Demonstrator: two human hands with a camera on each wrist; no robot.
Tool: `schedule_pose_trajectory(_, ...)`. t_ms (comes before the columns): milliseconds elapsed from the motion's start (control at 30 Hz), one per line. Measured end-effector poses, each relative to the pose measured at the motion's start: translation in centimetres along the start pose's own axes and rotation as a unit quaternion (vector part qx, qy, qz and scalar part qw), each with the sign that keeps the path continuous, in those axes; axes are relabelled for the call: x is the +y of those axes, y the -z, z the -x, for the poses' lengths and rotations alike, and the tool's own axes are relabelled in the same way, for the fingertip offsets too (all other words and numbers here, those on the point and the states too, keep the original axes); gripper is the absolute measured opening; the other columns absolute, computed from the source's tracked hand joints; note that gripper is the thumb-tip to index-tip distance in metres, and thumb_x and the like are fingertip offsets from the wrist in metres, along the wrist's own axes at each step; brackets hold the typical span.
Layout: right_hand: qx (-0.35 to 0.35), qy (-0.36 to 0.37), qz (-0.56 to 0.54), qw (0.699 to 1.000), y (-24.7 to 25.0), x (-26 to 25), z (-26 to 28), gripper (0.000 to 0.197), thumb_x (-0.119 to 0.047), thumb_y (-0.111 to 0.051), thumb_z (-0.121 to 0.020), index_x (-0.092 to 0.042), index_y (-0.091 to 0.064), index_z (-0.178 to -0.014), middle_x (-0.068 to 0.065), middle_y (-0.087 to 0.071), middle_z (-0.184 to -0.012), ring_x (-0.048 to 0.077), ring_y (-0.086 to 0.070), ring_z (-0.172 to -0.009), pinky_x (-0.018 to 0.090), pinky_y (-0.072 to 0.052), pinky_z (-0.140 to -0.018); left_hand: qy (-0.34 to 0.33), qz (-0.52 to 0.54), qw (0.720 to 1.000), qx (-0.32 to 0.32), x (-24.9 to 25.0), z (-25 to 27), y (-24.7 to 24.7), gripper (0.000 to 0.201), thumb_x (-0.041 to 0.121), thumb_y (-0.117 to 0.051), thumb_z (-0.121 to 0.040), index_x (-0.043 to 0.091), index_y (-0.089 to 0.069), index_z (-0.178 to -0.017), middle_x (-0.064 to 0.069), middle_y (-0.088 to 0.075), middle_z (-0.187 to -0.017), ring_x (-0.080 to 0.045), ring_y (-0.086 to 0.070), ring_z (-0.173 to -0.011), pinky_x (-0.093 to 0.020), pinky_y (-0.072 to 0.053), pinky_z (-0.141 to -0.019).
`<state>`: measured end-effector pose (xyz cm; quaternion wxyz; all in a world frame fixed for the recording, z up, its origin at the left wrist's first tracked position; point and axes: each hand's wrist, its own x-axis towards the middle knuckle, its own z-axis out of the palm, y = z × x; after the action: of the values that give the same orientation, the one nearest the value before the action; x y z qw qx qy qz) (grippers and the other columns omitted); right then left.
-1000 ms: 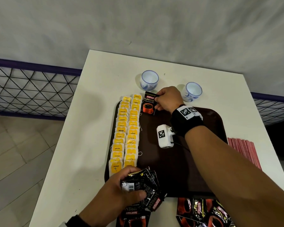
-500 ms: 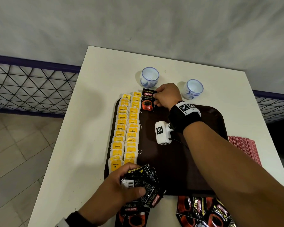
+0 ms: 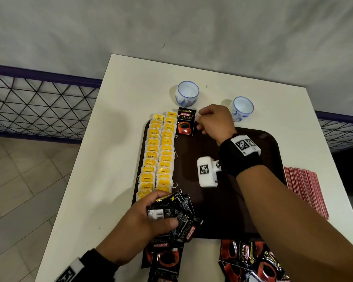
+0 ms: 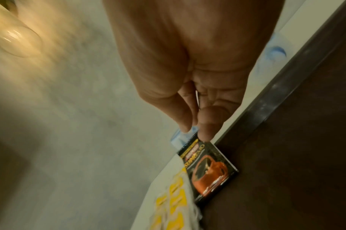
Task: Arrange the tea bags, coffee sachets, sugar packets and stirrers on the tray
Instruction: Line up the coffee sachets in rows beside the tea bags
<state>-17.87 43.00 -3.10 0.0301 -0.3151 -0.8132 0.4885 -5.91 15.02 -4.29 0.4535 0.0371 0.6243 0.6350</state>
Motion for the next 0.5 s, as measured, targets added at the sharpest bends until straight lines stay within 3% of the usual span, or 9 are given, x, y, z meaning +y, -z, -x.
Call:
schedule_pose_trajectory(133, -0.12, 0.042, -0.015, 0.992, 1.0, 0.7, 5.7, 0.003, -0.008, -0.07, -0.089, -0.007, -0.07, -0.092, 0.007, -0.067, -0.07, 0.013, -0.063, -0.055, 0.021, -0.041, -0.041, -0.013, 0.004, 1.0, 0.006, 0.9, -0.4, 0.4, 0.046, -0.001, -0.077, -0.083, 0.02, -0.066, -0.121, -0.006, -0.077, -0.112, -0.026, -0.075, -0.101, -0.036, -0.062, -0.084)
schedule_pose_trajectory(233, -0.216, 0.048, -0.03, 0.975, 2.0, 1.5, 9.8, 0.008, -0.01, -0.074, -0.088, -0.003, -0.069, -0.087, 0.015, -0.066, -0.064, 0.018, -0.058, -0.053, 0.022, -0.039, -0.041, -0.024, 0.005, 0.999, 0.027, 1.3, -0.9, 0.4, 0.047, -0.003, -0.077, -0.083, 0.021, -0.066, -0.121, -0.005, -0.077, -0.111, -0.026, -0.075, -0.101, -0.039, -0.062, -0.087)
schedule_pose_trajectory(333, -0.238, 0.034, -0.046, 0.97, 3.5, 2.0, 13.2, 0.019, -0.012, -0.079, -0.083, 0.001, -0.064, -0.084, 0.015, -0.065, -0.062, 0.008, -0.053, -0.045, 0.021, -0.039, -0.041, -0.042, 0.013, 0.998, 0.037, 1.7, -1.5, 0.2, 0.048, 0.005, -0.082, -0.081, 0.023, -0.066, -0.123, -0.005, -0.076, -0.114, -0.027, -0.074, -0.103, -0.043, -0.06, -0.089)
schedule_pose_trajectory(500, -0.223, -0.017, -0.048, 0.973, 3.7, 4.0, 16.7, 0.028, -0.019, -0.087, -0.076, -0.009, -0.062, -0.084, 0.009, -0.066, -0.064, 0.015, -0.059, -0.052, 0.026, -0.04, -0.043, -0.06, 0.05, 0.995, 0.056, 2.2, -2.4, -0.3, 0.054, 0.015, -0.079, -0.072, 0.019, -0.064, -0.124, -0.01, -0.076, -0.113, -0.033, -0.075, -0.1, -0.045, -0.061, -0.085)
